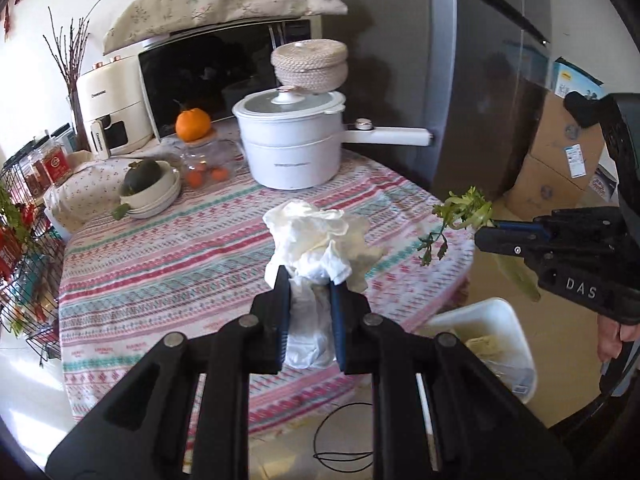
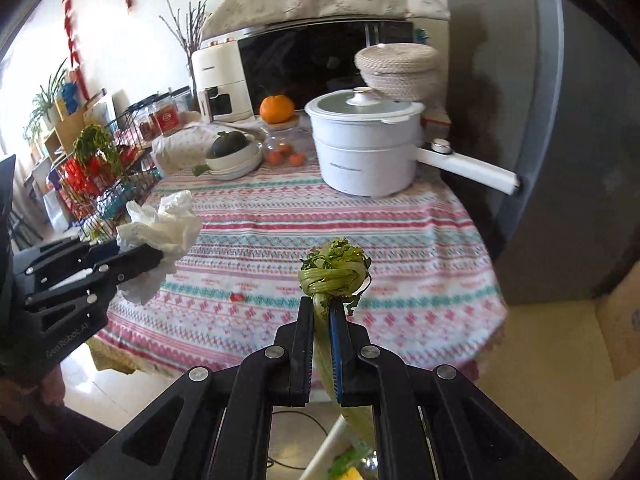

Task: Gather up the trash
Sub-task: 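Carry the tissue and celery stalk over the white bin, then open both grippers to drop the tissue and celery into the bin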

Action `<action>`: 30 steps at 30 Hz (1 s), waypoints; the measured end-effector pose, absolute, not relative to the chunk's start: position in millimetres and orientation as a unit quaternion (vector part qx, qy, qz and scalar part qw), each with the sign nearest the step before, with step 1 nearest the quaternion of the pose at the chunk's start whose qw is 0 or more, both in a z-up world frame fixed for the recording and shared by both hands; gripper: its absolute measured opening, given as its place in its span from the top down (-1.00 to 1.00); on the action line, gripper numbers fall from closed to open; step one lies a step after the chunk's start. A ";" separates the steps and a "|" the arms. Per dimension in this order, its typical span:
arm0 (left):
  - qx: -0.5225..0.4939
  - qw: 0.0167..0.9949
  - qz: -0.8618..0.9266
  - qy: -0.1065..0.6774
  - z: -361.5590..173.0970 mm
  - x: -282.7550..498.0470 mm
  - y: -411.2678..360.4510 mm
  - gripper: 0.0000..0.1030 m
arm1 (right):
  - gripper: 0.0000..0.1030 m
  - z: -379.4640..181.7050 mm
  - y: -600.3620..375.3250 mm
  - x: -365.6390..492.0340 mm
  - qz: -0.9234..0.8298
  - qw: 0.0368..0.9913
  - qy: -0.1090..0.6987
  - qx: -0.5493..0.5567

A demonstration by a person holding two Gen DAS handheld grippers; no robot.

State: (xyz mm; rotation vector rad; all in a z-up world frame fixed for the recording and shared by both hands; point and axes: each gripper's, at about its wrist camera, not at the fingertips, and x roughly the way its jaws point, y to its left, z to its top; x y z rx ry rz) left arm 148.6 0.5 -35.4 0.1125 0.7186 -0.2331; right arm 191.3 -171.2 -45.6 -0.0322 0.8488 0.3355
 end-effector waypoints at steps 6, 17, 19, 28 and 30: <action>0.045 0.923 -0.141 0.354 -42.3 133.7 -12.9 0.61 | 0.84 -48.8 -191.1 167.8 0.157 0.894 0.419 0.003; 0.048 0.886 -0.203 0.414 -89.6 128.8 -62.6 0.61 | 0.84 -84.1 -240.6 149.7 0.112 0.871 0.478 0.015; 0.052 0.872 -0.220 0.434 -104.8 126.3 -74.7 0.61 | 0.84 -97.5 -250.5 149.7 0.101 0.859 0.501 0.017; 0.083 0.806 -0.284 0.512 -167.4 110.2 -126.7 0.61 | 0.84 -150.2 -280.9 147.5 0.063 0.808 0.585 0.023; 0.088 0.796 -0.291 0.524 -177.9 108.6 -133.8 0.60 | 0.83 -157.3 -285.8 147.8 0.057 0.800 0.596 0.025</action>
